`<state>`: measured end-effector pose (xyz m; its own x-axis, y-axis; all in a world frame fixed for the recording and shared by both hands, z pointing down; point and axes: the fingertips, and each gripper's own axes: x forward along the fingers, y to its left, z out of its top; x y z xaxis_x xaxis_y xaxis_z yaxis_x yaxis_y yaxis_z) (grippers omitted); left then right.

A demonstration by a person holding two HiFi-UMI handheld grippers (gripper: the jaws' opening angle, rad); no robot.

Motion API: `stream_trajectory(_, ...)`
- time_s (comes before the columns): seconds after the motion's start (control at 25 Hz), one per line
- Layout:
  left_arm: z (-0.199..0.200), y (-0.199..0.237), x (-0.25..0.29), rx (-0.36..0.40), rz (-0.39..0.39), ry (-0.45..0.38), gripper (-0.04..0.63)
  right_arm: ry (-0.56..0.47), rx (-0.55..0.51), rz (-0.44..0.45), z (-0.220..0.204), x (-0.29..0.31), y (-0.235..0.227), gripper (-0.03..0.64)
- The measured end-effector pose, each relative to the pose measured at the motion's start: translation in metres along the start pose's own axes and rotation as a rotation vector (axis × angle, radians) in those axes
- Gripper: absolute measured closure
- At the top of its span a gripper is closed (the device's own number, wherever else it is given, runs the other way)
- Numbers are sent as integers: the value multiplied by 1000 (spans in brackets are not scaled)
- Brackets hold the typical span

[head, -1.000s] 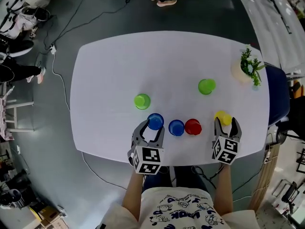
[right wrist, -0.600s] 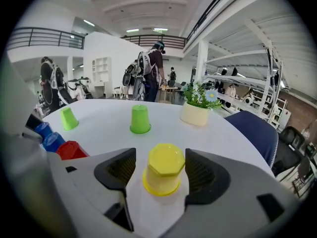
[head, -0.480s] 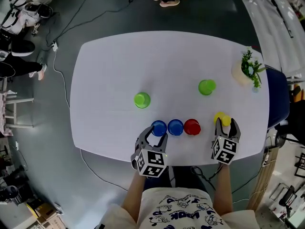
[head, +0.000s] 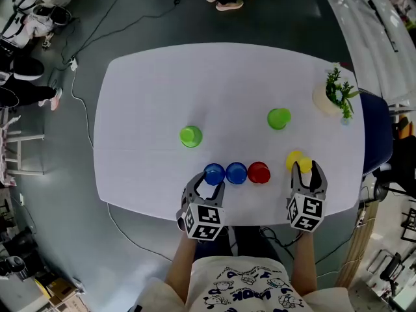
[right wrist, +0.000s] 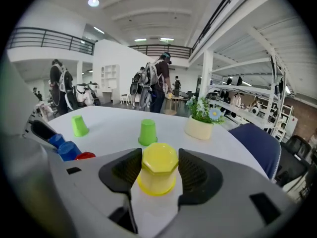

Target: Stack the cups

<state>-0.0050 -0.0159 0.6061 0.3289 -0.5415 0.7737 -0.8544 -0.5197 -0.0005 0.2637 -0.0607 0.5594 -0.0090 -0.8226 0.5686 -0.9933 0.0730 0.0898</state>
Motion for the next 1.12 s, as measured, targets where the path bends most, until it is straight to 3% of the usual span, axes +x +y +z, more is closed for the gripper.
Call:
stream_trajectory(0.28,2,0,1,-5,18,-5,356,-78,-50,154,40,-25,48,367)
stream_trajectory(0.6,4,3,-2,-19,41,-13,345,-83,-138,322,52,-48,108,367)
stream_trajectory(1.12,5,3,-21,-22,43,-50,337,-35,-259,455,42,-62,157,367)
